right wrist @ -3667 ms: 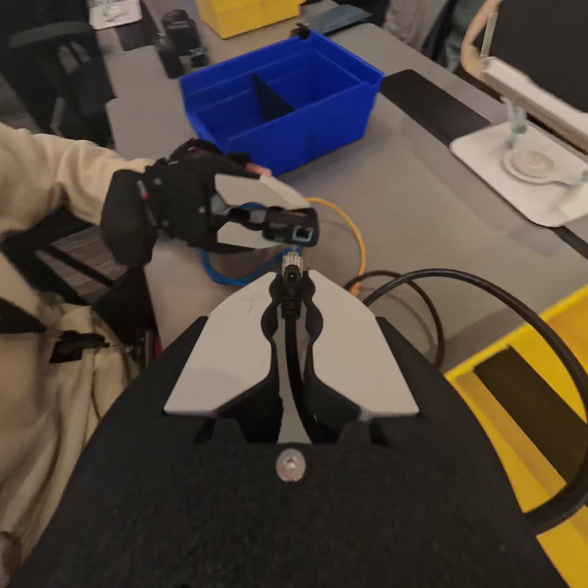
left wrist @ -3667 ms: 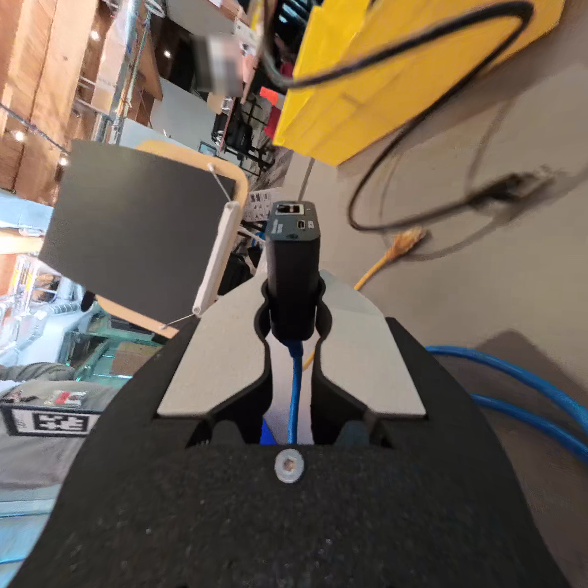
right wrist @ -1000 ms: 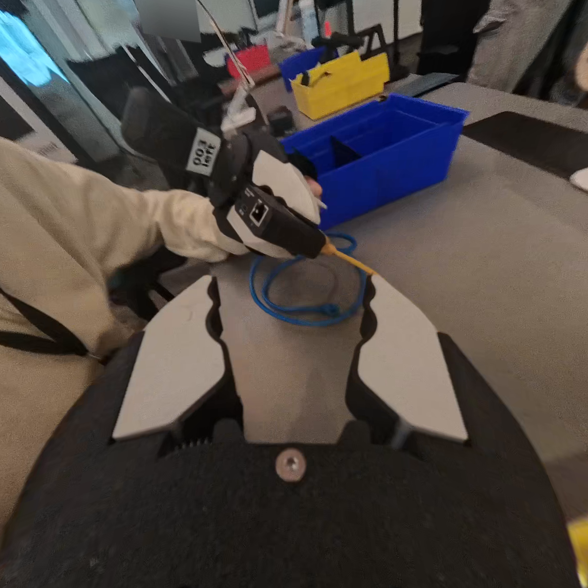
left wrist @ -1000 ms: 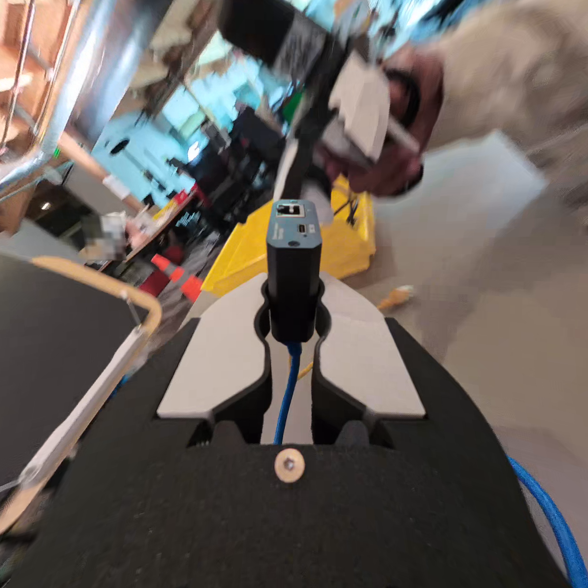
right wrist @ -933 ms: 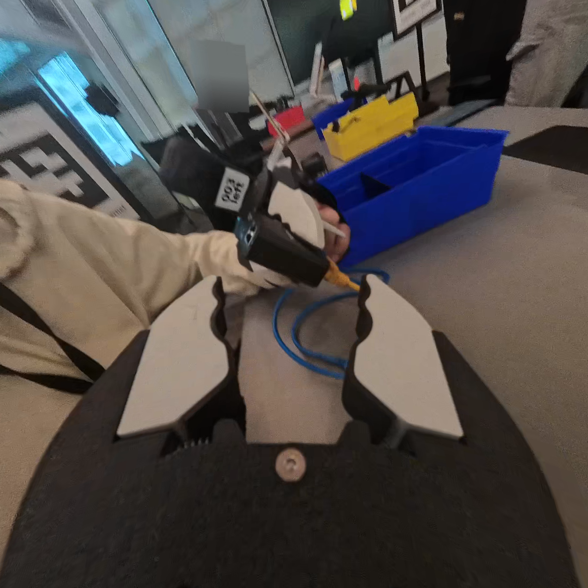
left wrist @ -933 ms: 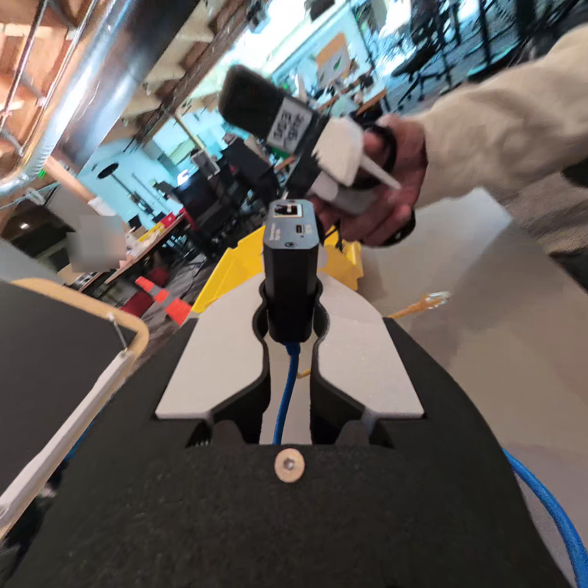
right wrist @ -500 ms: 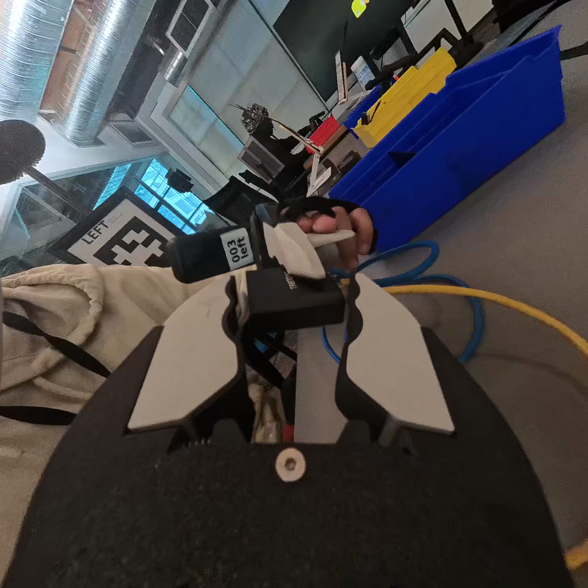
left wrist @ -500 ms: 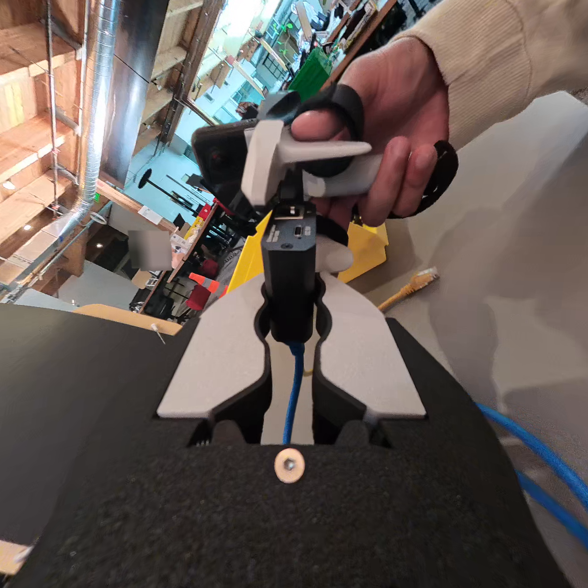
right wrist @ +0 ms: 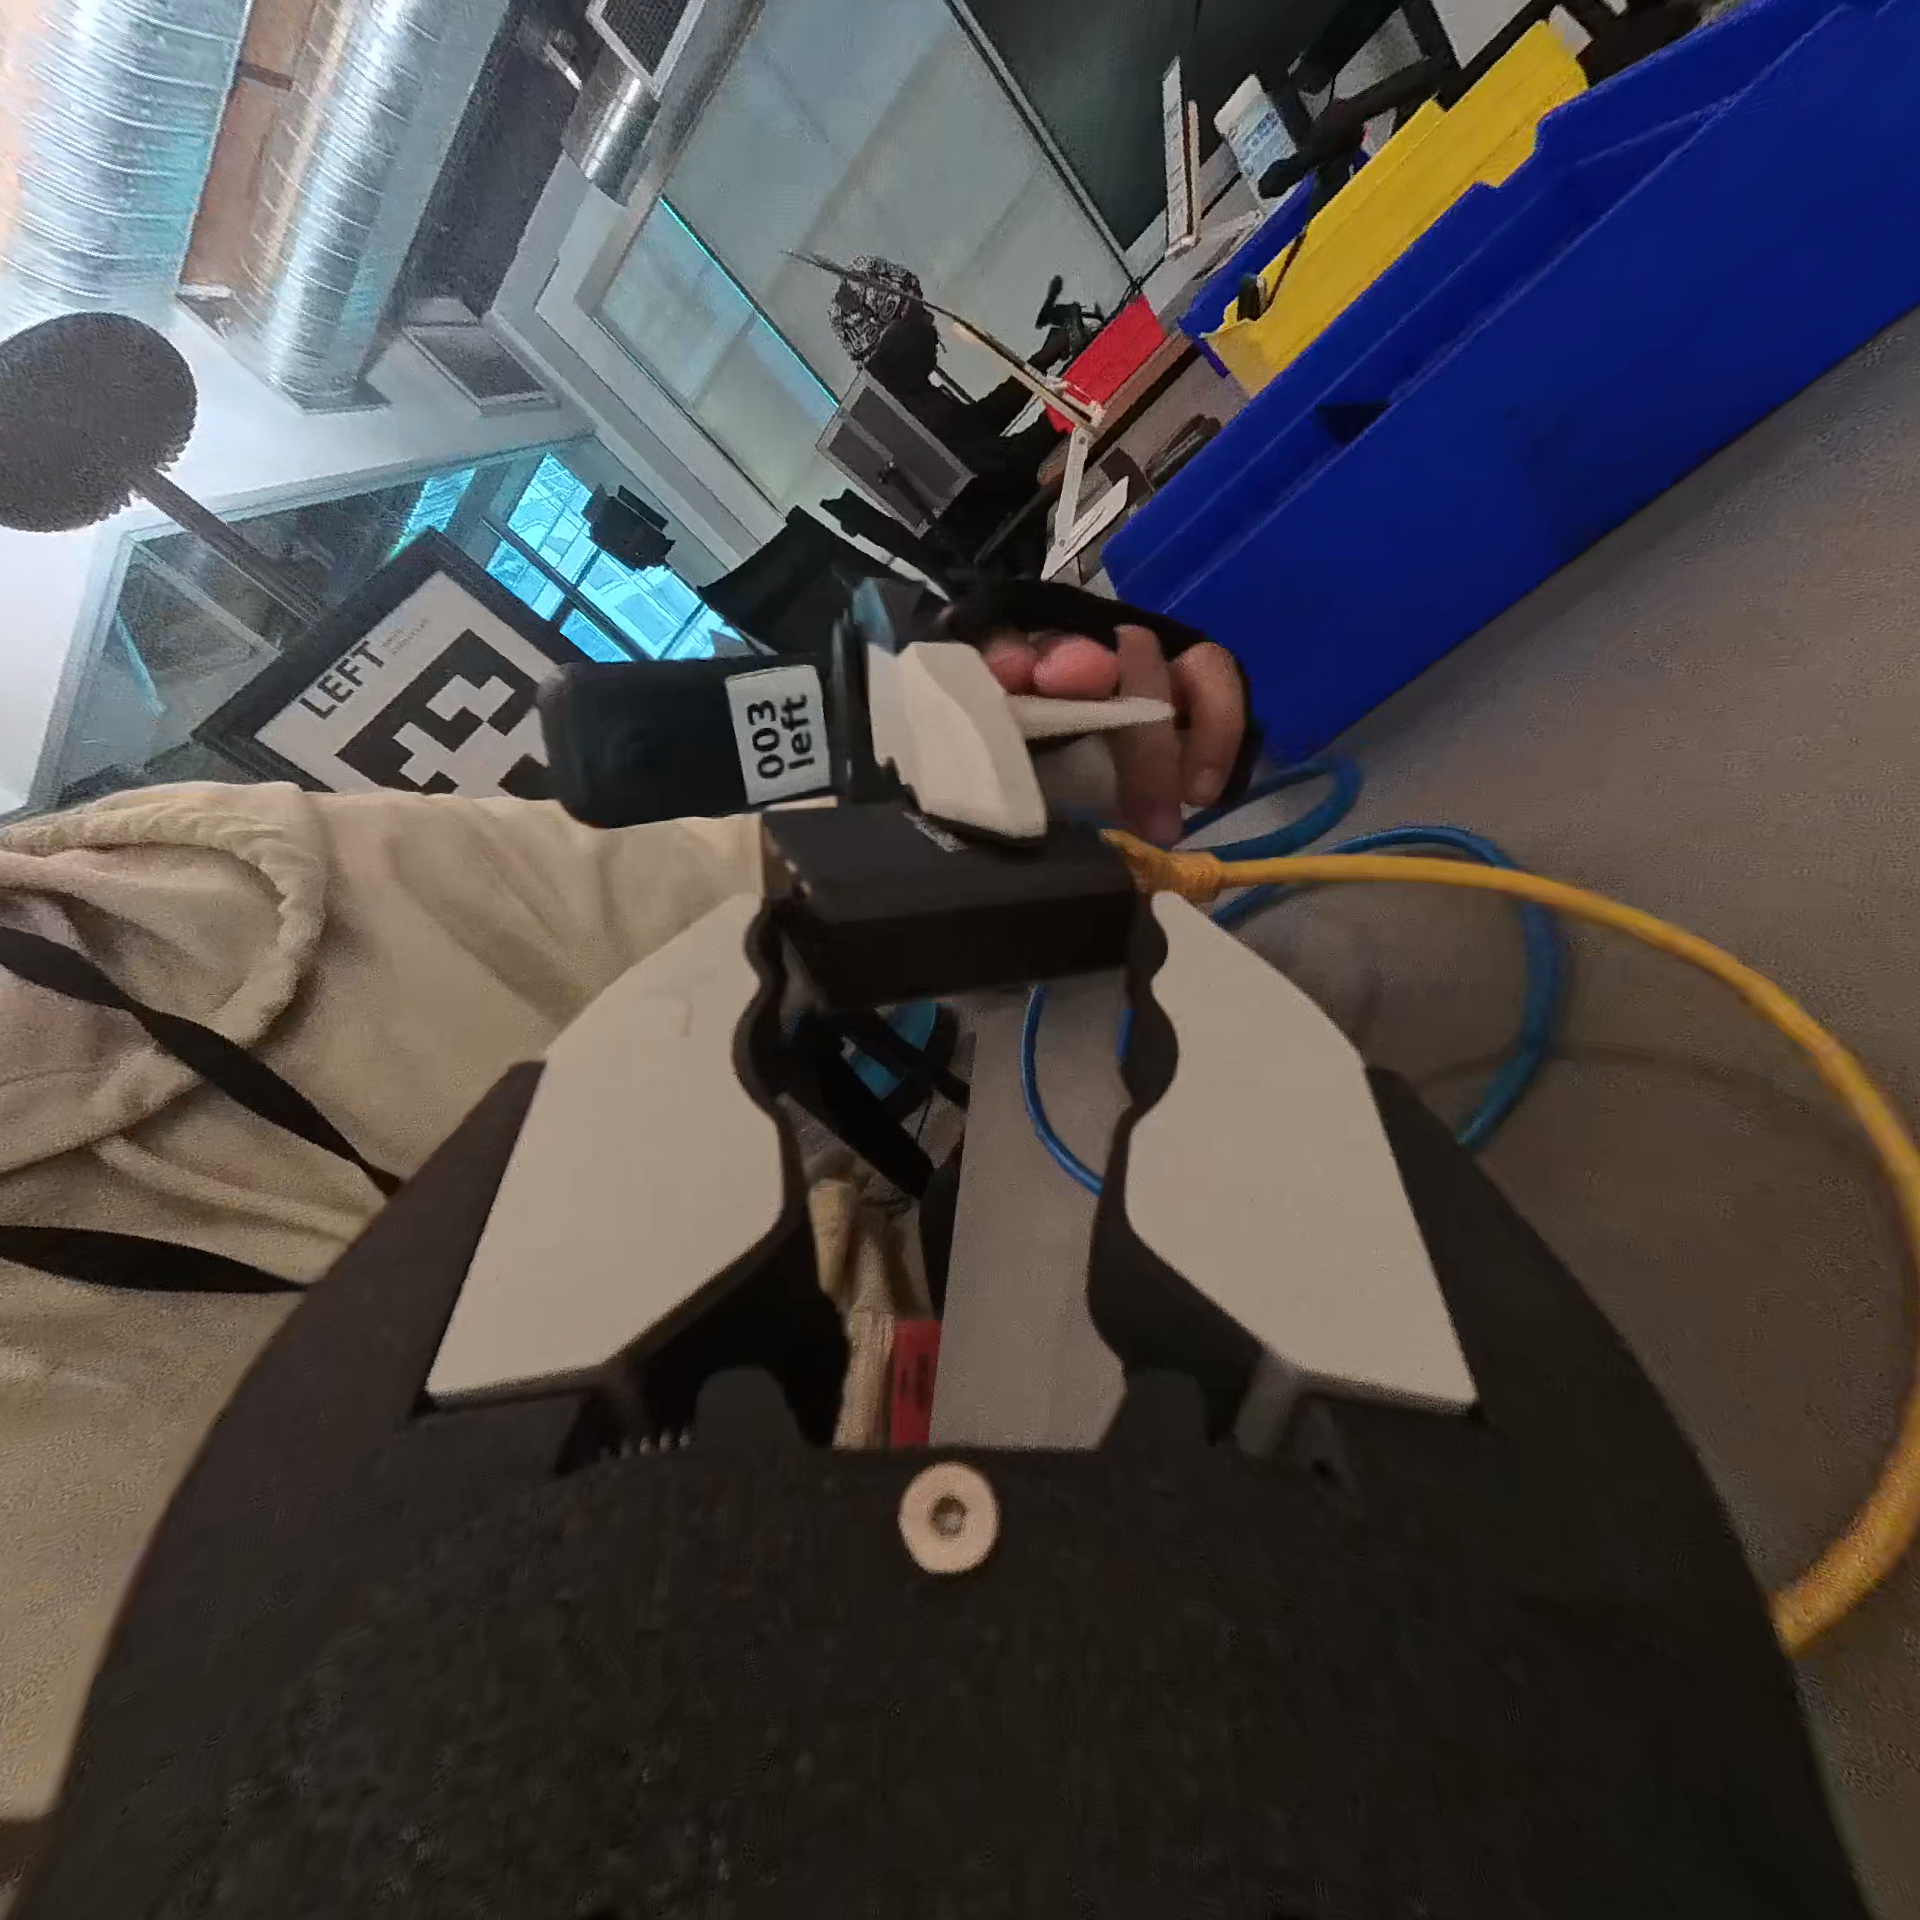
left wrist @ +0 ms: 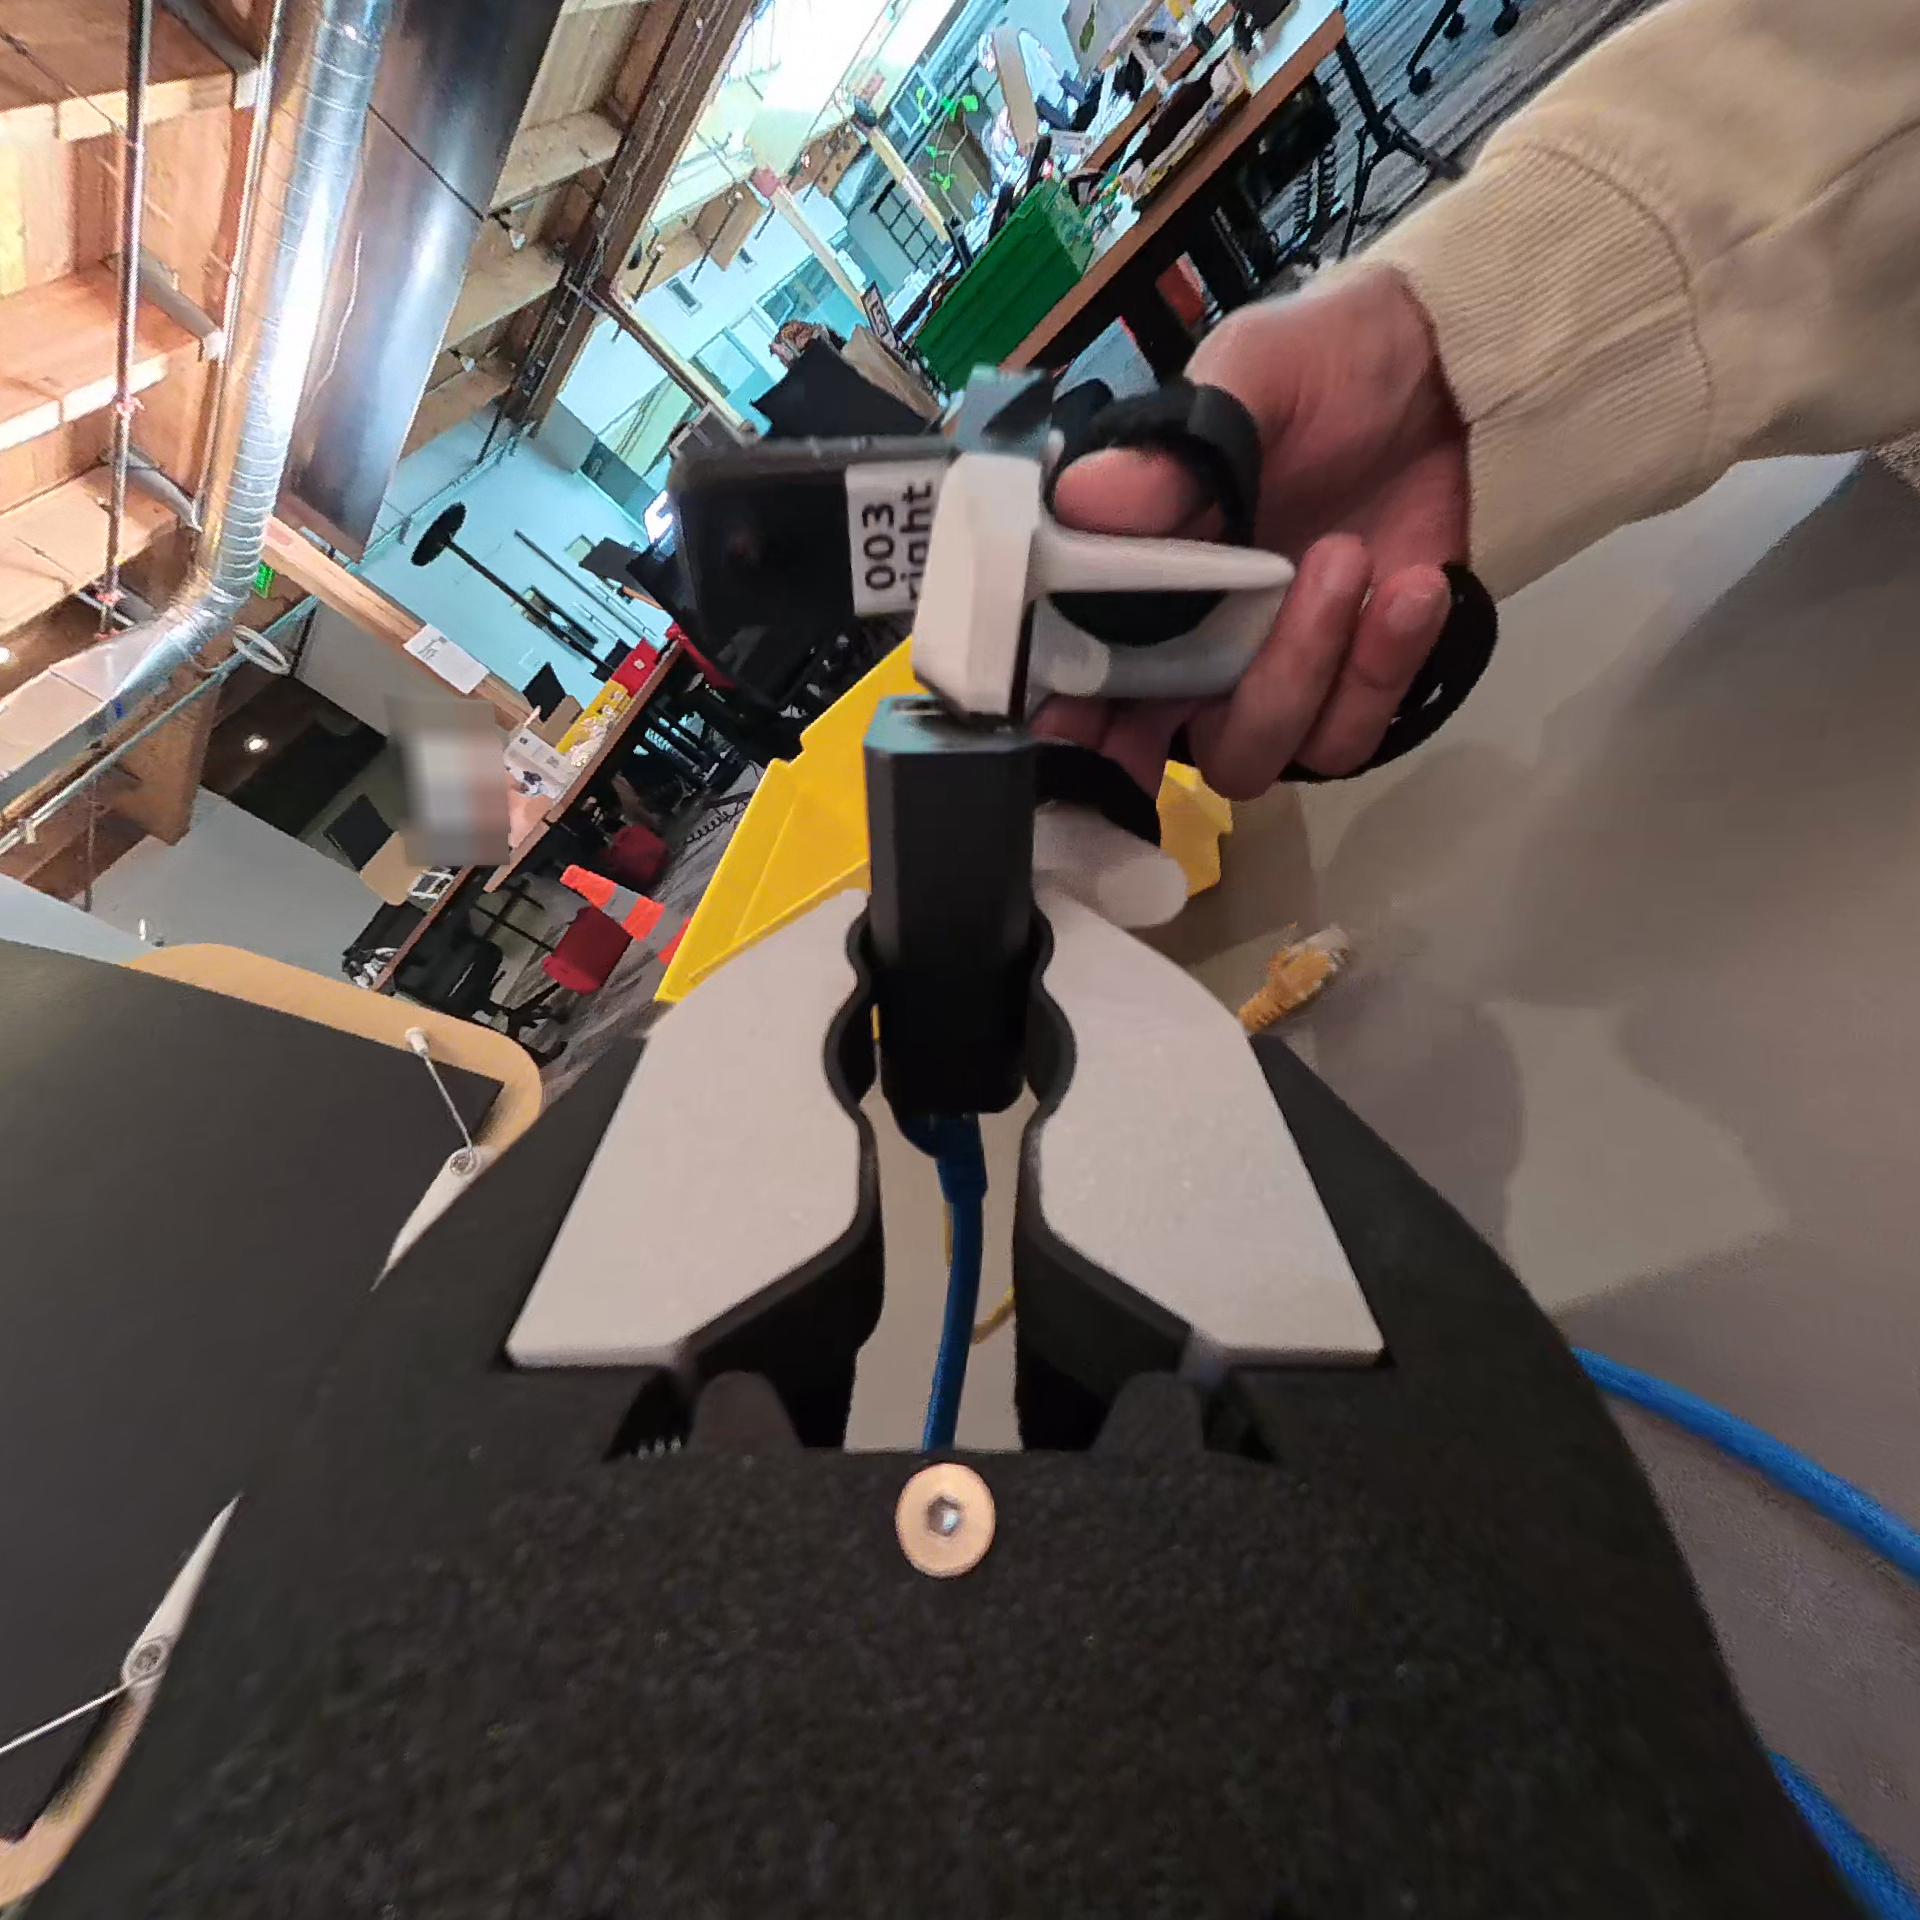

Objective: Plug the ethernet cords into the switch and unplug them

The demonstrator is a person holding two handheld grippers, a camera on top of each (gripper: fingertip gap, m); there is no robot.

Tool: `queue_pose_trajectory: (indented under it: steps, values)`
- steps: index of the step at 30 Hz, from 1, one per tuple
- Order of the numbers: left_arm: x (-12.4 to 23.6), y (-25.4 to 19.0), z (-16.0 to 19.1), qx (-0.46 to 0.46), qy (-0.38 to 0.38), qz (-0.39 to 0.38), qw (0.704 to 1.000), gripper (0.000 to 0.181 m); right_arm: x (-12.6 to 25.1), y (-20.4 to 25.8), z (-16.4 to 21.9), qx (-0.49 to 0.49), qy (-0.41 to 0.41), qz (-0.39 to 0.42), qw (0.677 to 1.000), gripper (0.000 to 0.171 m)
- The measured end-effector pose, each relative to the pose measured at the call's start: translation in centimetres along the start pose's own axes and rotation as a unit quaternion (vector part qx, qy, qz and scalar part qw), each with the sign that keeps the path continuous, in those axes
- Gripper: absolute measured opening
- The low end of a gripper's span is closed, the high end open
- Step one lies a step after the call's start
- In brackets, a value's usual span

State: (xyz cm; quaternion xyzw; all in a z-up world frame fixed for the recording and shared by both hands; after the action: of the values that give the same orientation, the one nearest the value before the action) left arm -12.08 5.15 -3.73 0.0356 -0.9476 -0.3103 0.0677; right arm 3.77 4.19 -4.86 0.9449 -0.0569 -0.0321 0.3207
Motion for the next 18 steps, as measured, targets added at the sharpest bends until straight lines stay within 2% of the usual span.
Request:
queue_pose_trajectory:
  steps: [4, 6, 8, 10, 13, 16, 18]
  values:
    - [-0.3, 0.2, 1.2, 0.047, 0.065, -0.001, 0.997, 0.028, -0.2, 0.1, -0.1, 0.040, 0.024, 0.097, 0.994, 0.062]
    - [-0.2, 0.4, 1.8, 0.085, 0.108, -0.003, 0.991, 0.052, -0.5, 0.4, -0.2, 0.066, 0.029, 0.163, 0.984, 0.062]
    - [0.2, 0.5, 2.1, 0.108, 0.139, -0.011, 0.984, 0.068, -0.8, 1.2, -0.6, 0.108, 0.035, 0.240, 0.964, 0.062]
    - [0.7, 0.3, 2.0, 0.104, 0.158, -0.019, 0.982, 0.070, -1.1, 2.1, -1.2, 0.161, 0.051, 0.329, 0.929, 0.062]
    - [1.2, -0.3, 0.7, 0.063, 0.173, -0.044, 0.982, 0.067, -2.4, 3.2, -1.4, 0.233, 0.100, 0.432, 0.866, 0.062]
    - [1.0, -0.8, -0.5, -0.004, 0.190, -0.072, 0.979, 0.051, -4.1, 3.7, -1.0, 0.238, 0.121, 0.421, 0.867, 0.062]
    - [0.9, -1.0, -0.4, -0.057, 0.213, -0.104, 0.970, 0.030, -4.8, 3.9, -0.7, 0.228, 0.126, 0.399, 0.879, 0.062]
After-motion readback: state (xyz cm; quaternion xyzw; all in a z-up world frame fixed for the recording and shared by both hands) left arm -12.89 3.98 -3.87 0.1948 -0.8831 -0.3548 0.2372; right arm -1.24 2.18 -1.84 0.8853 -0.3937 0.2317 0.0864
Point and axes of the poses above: each gripper's, where its closed fingertips meet, x back along the fingers, z out of its underside, y = z × x across the jaws, the point moved 9 cm from there along x, back along the fingers, and after that the axes turned 7 degrees about x, right-handed, at the moved point
